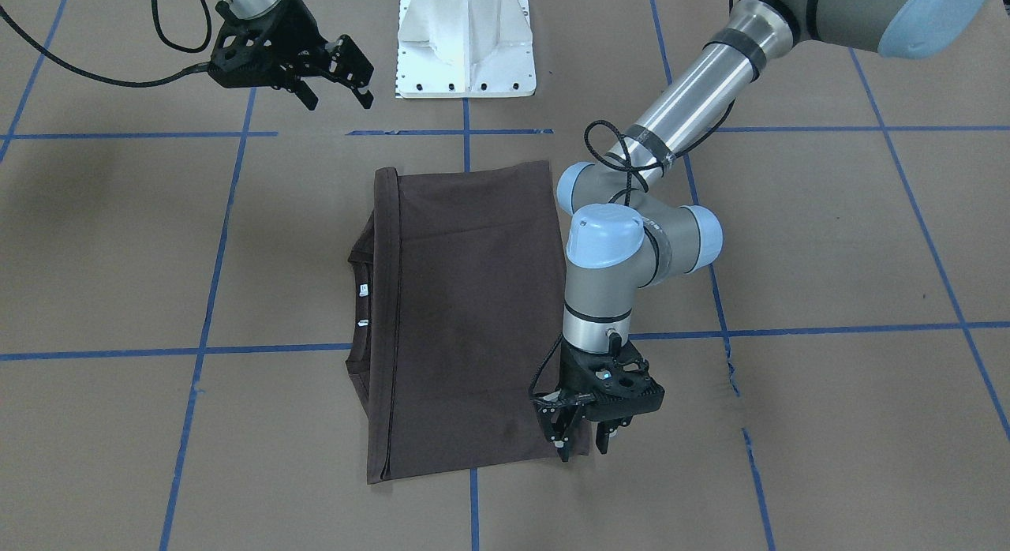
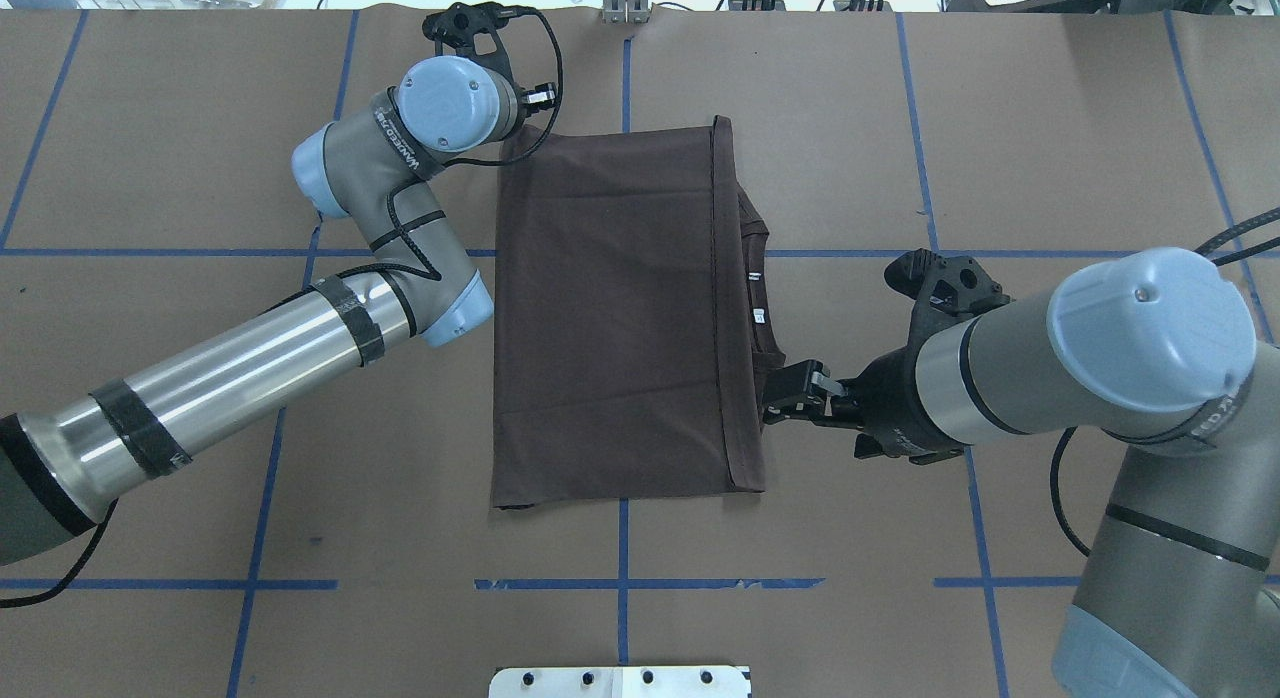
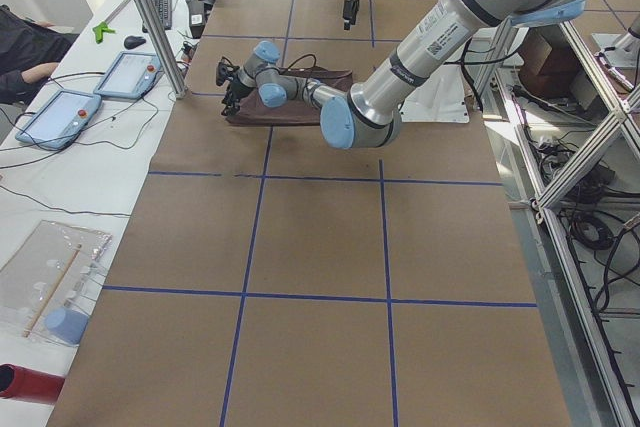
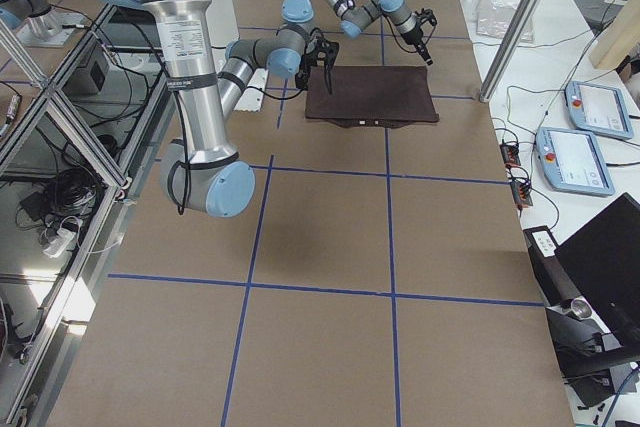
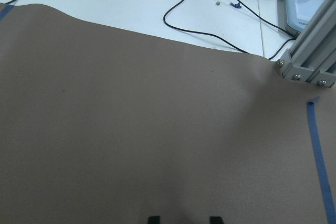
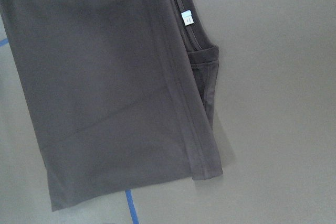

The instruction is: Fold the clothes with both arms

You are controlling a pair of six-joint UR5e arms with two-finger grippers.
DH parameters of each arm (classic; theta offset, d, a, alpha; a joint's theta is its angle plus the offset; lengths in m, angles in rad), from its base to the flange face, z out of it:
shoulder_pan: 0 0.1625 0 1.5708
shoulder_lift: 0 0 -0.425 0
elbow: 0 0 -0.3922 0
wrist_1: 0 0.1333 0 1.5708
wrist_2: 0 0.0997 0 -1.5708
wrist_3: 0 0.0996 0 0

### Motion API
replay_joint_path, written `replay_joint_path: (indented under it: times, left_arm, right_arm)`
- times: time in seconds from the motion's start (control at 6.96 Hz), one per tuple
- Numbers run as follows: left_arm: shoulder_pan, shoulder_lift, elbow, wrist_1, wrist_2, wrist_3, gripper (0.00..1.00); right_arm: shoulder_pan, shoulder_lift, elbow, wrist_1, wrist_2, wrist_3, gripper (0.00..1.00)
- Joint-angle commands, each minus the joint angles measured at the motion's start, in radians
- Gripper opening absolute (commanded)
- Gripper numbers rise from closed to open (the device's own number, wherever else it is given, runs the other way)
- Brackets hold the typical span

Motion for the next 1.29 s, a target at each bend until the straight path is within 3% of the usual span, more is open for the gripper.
replay_joint_path:
  times: [0.0, 0.29, 0.57, 0.86, 1.15]
  left_arm:
    - [-0.038, 0.014, -0.124, 0.131, -0.139, 0.011, 1.0]
    - [-0.038, 0.118, -0.334, 0.221, -0.139, 0.005, 1.0]
    - [-0.038, 0.134, -0.554, 0.475, -0.144, 0.012, 1.0]
    - [-0.034, 0.209, -0.653, 0.507, -0.147, 0.014, 1.0]
    - [-0.028, 0.269, -0.724, 0.508, -0.208, 0.014, 1.0]
  right_arm:
    - [0.025, 0.04, -0.091, -0.003, -0.003, -0.087, 1.0]
    - [0.04, 0.094, -0.175, -0.005, -0.008, -0.142, 1.0]
    - [0.033, 0.12, -0.194, -0.055, -0.008, -0.175, 1.0]
    - [-0.004, 0.204, -0.226, -0.207, -0.02, -0.241, 1.0]
    - [-0.074, 0.276, -0.324, -0.262, -0.099, -0.249, 1.0]
